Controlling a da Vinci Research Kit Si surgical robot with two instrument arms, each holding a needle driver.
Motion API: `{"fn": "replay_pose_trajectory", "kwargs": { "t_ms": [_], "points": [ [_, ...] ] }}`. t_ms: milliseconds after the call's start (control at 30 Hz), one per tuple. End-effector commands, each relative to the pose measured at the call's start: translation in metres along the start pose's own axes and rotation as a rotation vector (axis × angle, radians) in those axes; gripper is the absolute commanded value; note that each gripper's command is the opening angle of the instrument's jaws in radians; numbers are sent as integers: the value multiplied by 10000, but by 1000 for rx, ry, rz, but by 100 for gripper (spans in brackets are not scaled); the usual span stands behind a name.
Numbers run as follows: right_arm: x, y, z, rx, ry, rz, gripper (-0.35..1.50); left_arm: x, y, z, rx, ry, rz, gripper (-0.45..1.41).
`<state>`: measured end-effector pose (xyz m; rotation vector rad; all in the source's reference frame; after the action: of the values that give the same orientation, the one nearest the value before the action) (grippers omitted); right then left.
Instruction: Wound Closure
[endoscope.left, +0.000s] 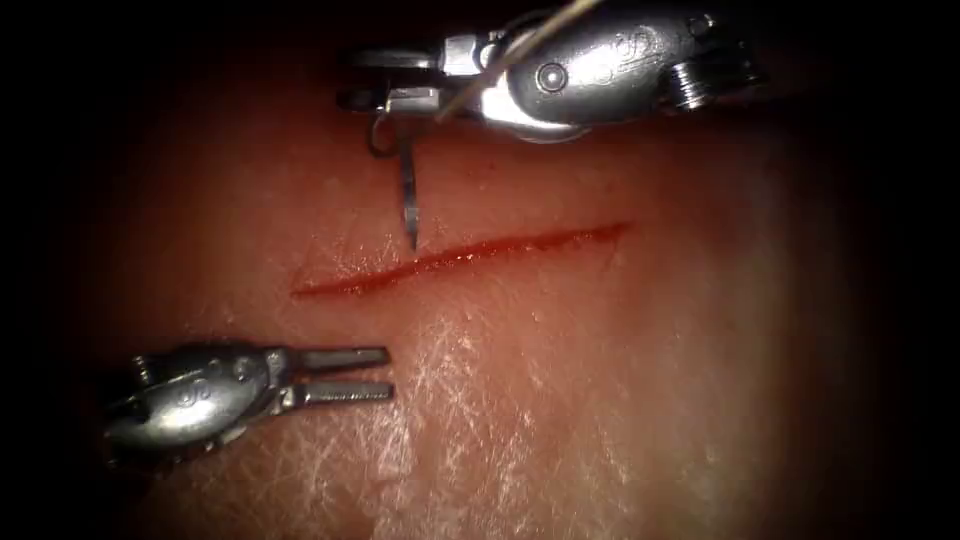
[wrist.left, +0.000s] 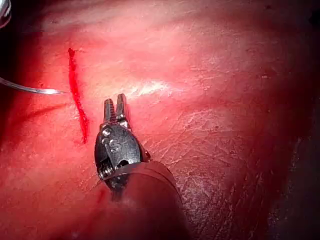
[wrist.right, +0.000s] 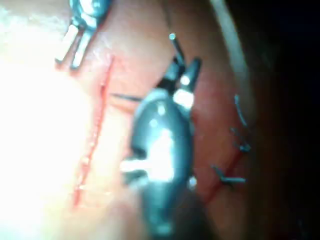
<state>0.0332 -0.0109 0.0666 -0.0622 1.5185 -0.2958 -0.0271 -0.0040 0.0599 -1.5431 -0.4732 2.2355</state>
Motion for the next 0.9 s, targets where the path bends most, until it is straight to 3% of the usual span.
{"fn": "replay_pose_trajectory", "kwargs": {
  "t_ms": [33,300,500,900],
  "points": [
    [-11,-1,9,5,5,-18,-35,-6,0,8,-1,1,-2,12],
    [-29,-3,12,-7,5,-61,-35,-6,0,10,-10,3,1,12],
    [-30,10,28,-21,7,-61,-35,-6,0,10,-13,3,-3,10],
    [-27,2,36,6,22,-70,-35,-7,-2,10,-14,3,-1,9]
  ]
}}
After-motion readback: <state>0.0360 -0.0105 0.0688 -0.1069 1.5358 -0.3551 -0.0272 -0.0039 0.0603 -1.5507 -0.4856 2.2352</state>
